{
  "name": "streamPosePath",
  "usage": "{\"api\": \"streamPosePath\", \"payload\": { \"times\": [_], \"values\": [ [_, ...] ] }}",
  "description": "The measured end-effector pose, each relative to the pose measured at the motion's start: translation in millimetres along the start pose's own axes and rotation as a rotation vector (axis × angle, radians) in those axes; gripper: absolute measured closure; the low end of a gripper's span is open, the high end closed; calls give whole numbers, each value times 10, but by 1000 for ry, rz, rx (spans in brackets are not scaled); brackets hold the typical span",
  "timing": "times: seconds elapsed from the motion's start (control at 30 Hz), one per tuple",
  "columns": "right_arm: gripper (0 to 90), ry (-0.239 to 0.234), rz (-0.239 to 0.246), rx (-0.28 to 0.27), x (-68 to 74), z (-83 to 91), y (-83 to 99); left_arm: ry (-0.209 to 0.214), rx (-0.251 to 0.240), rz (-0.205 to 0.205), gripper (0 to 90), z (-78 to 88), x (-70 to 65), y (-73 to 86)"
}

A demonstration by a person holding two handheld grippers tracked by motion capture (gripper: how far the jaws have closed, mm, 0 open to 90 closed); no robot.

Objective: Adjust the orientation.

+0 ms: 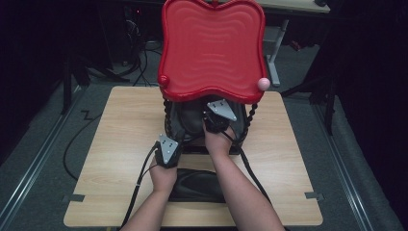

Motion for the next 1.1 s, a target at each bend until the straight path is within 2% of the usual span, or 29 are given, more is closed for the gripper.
{"api": "streamPosePath", "payload": {
  "times": [0.27,0.47,0.57,0.7,0.8,0.87,0.9,0.93,1.03,1.1],
  "values": [
    [780,-18,5,-14,10,73,-28,-4,-51,-16,862,78,0,-152],
    [774,-30,5,-19,-26,188,8,11,-82,-35,818,111,-51,-243],
    [769,-40,10,-21,-42,280,44,14,-86,-22,786,109,-53,-263],
    [739,-70,8,-21,-94,534,129,31,-77,-12,735,172,-39,-262],
    [700,-103,10,3,-161,793,243,46,-59,-19,702,315,-26,-224],
    [683,-120,12,41,-222,985,351,46,-34,-27,677,442,-6,-168],
    [674,-133,14,60,-280,1133,430,49,-27,-25,649,473,-2,-153],
    [668,-137,11,68,-301,1184,457,52,-13,-21,636,540,9,-120],
    [647,-176,7,126,-424,1490,629,62,25,-11,601,771,26,-11],
    [631,-189,14,159,-485,1628,726,67,63,-22,584,917,27,85]
  ]
}}
Point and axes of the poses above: each handheld gripper's, and its own axes: z roughly backward along the jaws, y roughly out of its underside, x roughly to its left, the point moved 7 cm from there along -z, roughly forward along the jaws, and after that the axes turned 9 degrees about -z, right-handed, at the moved point
